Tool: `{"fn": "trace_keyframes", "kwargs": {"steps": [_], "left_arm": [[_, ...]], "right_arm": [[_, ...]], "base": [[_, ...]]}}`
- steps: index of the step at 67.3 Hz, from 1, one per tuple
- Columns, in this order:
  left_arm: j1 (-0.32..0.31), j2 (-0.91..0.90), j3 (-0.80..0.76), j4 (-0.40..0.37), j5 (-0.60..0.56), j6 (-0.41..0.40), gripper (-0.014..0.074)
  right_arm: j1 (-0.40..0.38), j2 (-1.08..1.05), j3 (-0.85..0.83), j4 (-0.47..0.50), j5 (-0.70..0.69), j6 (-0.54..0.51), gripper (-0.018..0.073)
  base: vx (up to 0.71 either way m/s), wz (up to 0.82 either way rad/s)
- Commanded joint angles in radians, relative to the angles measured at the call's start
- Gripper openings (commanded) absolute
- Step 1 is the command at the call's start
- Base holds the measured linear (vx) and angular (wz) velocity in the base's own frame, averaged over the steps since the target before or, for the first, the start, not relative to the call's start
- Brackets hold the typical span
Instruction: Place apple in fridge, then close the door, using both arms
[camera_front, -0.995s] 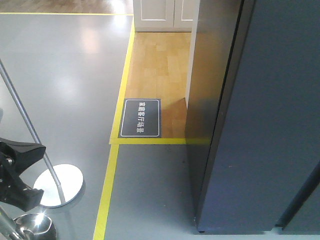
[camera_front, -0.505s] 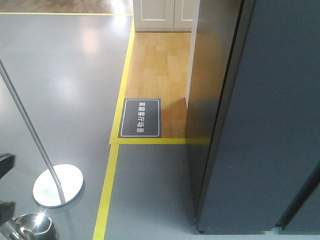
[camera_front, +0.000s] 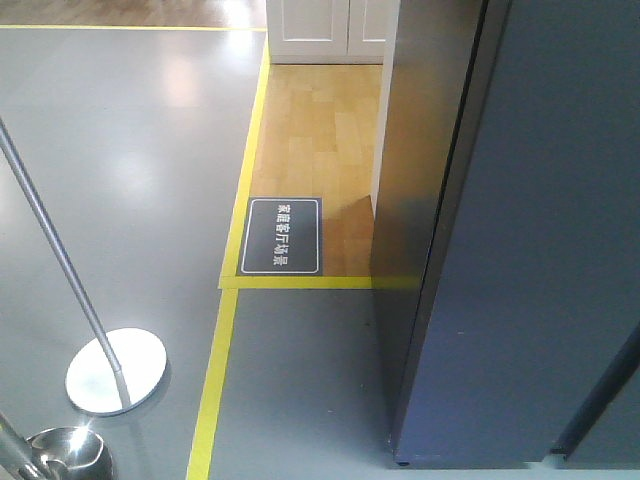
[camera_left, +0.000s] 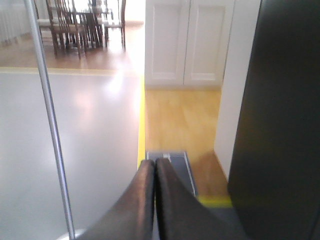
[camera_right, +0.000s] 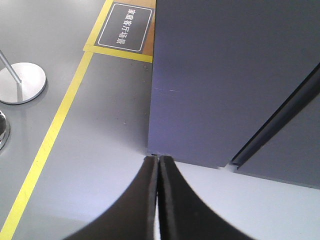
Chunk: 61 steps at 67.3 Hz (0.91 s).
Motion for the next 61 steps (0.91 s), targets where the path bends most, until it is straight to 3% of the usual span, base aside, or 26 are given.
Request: {"fn": "trace_keyframes", "kwargs": {"steps": [1,18,34,61], "left_arm": [[0.005,-0.052,0.020,0.001,-0.088,-0.010,-0.0006],[0.002,-0.054,0.026,0.001,-0.132,0.007,-0.0006],[0.000,-0.054,0.026,-0.072,-0.171,0.129,-0.0006],[-0.027,-0.055,0.026,-0.066,-0.156,0.128,-0.0006]], "right_arm": [[0.001,0.011,-0.022,0.004,-0.053,0.000,-0.0003],[0.001,0.011,-0.022,0.003,-0.053,0.000,-0.0003],[0.001,0.011,-0.022,0.003,-0.053,0.000,-0.0003],[0.001,0.011,-0.022,0.003,-0.053,0.000,-0.0003]], "base": [[0.00,0.00],[0.00,0.00],[0.00,0.00],[0.00,0.00]]}}
